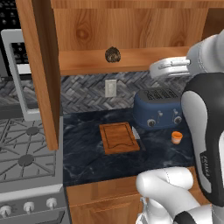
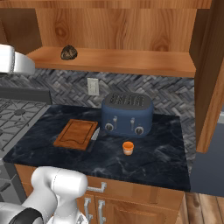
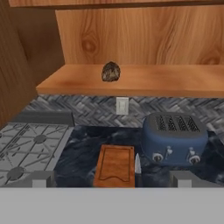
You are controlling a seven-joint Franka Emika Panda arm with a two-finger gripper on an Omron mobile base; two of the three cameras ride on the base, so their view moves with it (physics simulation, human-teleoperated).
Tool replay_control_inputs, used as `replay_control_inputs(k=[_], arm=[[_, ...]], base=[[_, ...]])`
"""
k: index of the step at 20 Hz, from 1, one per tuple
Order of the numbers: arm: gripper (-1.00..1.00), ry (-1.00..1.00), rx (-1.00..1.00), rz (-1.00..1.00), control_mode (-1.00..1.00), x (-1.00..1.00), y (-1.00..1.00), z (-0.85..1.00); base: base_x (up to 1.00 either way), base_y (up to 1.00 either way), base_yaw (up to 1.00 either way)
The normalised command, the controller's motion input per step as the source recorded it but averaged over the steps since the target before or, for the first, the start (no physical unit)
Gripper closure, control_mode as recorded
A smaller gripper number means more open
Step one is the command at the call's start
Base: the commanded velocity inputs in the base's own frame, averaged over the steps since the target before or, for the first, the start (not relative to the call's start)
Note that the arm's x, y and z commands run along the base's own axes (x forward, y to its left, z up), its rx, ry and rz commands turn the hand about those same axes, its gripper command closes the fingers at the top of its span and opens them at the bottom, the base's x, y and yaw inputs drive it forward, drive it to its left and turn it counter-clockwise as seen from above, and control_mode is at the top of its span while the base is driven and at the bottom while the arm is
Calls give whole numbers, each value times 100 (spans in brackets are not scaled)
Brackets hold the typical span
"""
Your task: Pick the bread, place it on the cutting board, pick the jam, place it on the counter, and close the cabinet.
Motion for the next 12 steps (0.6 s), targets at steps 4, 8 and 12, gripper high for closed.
replay_control_inputs(k=[4,8,12], arm=[[-100,0,0,0,-100,37,0,0],[-100,0,0,0,-100,33,4,0],[-100,0,0,0,-100,33,8,0]], base=[[0,0,0],[0,0,0],[0,0,0]])
